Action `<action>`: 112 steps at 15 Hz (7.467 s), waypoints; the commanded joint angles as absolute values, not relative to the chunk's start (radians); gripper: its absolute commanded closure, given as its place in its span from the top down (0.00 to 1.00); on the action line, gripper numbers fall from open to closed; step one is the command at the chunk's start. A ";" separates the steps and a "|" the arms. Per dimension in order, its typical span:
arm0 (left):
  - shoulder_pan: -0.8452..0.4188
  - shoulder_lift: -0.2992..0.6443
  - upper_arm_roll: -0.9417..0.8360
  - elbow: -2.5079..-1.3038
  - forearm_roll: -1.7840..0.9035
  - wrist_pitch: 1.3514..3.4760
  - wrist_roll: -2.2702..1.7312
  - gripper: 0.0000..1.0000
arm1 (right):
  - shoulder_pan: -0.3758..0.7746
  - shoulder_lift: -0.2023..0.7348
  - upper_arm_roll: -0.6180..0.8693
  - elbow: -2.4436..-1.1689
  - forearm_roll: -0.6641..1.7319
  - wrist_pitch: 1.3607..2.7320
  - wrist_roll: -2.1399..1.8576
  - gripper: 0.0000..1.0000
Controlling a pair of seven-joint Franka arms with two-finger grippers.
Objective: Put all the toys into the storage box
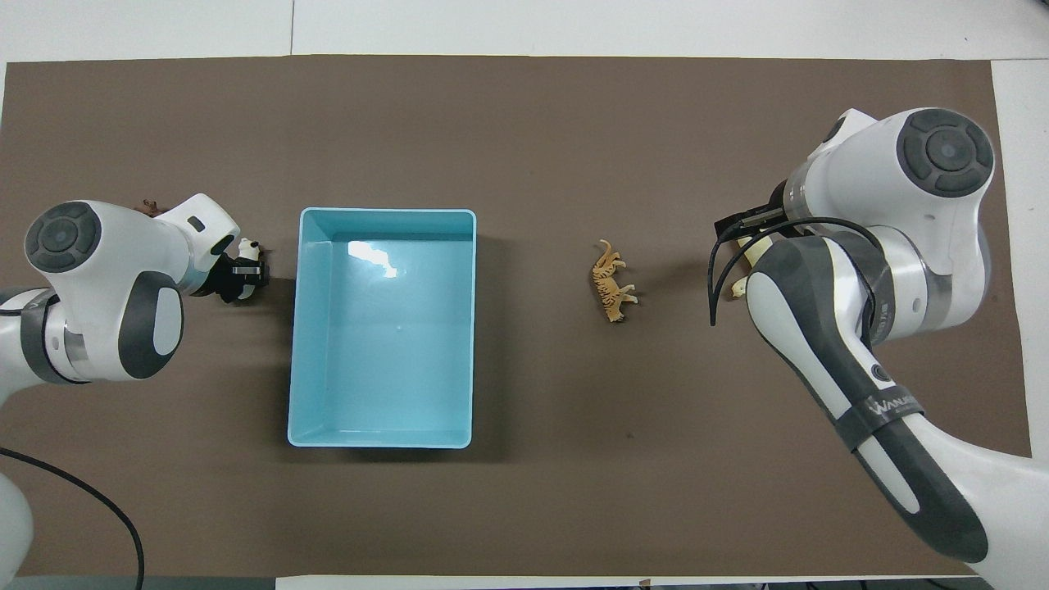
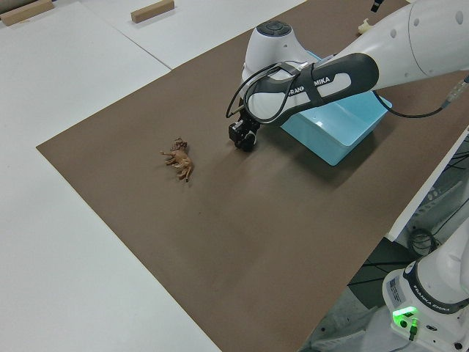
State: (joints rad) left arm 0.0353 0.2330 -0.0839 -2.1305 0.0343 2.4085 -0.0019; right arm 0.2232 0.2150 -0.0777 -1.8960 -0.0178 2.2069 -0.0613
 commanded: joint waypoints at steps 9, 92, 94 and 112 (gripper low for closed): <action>-0.061 0.244 -0.095 -1.668 0.040 1.803 -0.303 0.02 | 0.156 0.317 -0.077 -1.976 0.064 2.399 -0.236 1.00; -0.061 -0.061 -0.071 -1.773 0.034 1.549 -0.094 1.00 | 0.560 0.362 -0.097 -1.732 0.024 2.186 0.403 0.00; -0.051 -0.011 -0.072 -1.711 0.035 1.525 -0.057 1.00 | 0.606 0.435 -0.091 -1.469 0.043 2.004 0.536 0.00; -0.020 -0.011 -0.098 -1.704 0.000 1.594 -0.051 1.00 | 0.735 0.367 -0.161 -1.445 0.181 2.120 0.942 1.00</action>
State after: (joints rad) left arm -0.0125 -0.0009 -0.1126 -1.6906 0.0170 1.5624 -0.0597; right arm 0.7951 0.4317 -0.1532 -1.4271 0.2154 2.1830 0.9873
